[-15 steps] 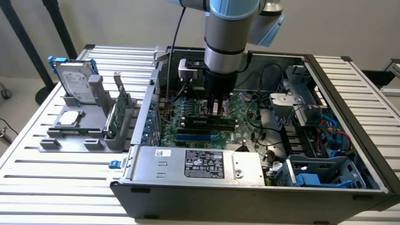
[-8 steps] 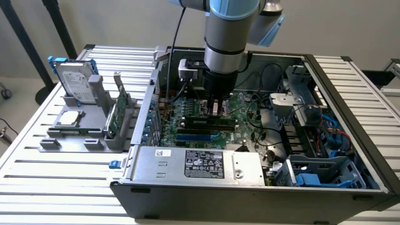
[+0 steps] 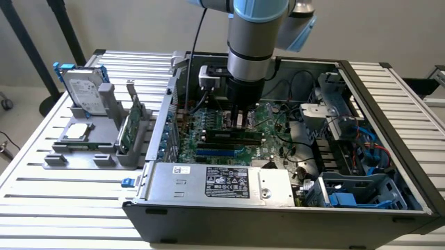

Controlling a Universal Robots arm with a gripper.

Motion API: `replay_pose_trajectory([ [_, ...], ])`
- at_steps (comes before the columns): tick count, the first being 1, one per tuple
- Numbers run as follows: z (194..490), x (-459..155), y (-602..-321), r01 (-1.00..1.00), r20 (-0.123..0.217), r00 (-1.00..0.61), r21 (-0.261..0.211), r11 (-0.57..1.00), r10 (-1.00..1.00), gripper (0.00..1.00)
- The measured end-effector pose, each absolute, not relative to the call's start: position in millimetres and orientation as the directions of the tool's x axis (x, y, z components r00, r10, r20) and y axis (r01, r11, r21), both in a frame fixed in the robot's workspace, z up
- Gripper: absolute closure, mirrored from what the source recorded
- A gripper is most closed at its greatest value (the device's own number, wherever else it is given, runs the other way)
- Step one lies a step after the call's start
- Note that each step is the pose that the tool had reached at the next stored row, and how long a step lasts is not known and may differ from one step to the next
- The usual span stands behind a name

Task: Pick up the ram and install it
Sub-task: 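Insert the ram into the slot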

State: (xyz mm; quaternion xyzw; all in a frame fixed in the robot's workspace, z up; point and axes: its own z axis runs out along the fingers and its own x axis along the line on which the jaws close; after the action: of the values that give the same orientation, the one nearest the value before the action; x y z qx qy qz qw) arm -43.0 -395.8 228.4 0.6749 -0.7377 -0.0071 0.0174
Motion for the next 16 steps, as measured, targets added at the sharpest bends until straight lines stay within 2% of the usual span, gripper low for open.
replay_pose_trajectory([
  [16,225.3,-43.0,-395.4,-0.995,0.017,-0.088,0.034,0.089,-0.996,0.86],
])
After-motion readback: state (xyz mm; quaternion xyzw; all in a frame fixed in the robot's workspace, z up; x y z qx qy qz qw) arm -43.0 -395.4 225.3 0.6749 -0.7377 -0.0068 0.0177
